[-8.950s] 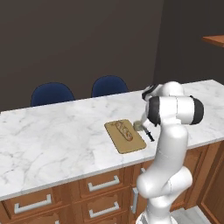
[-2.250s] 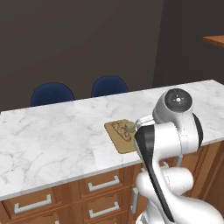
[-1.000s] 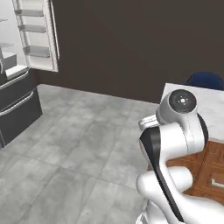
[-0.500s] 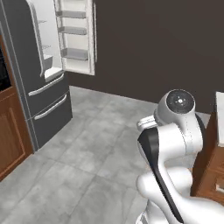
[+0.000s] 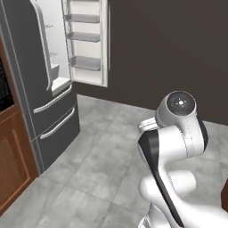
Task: Retrieve the sausage and cheese from the fridge and place them on the cutting board on the counter.
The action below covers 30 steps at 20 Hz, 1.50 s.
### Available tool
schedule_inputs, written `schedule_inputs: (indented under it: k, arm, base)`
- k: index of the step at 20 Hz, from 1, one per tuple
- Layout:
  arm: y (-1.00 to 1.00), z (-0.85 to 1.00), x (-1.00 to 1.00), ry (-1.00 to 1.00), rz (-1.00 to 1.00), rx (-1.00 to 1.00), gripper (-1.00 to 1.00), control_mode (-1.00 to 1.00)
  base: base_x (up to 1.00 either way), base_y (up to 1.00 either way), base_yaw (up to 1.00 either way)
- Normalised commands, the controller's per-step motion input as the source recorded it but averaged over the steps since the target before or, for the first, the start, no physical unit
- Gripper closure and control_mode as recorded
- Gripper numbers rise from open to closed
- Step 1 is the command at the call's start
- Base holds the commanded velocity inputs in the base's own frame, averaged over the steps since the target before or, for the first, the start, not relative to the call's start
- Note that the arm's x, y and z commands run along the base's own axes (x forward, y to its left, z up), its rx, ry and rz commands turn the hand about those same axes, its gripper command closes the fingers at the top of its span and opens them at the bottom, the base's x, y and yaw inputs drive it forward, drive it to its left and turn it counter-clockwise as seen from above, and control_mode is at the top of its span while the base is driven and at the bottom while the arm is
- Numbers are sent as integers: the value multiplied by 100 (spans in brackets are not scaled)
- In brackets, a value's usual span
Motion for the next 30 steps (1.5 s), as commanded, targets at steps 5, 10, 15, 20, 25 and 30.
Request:
schedule_inputs:
  k: [5, 10, 15, 20, 25, 30]
  arm:
    - [0, 0, 0, 0, 0, 0, -100, 100]
    - [0, 0, 0, 0, 0, 0, -100, 100]
    - [0, 0, 0, 0, 0, 0, -100, 100]
    - [0, 0, 0, 0, 0, 0, -100, 100]
    - [0, 0, 0, 0, 0, 0, -100, 100]
    - [0, 0, 0, 0, 0, 0, -100, 100]
  base:
    - [100, 0, 0]
    - [100, 0, 8]
    - [89, 1, 65]
    - [99, 0, 74]
    - [52, -46, 51]
    - [6, -41, 22]
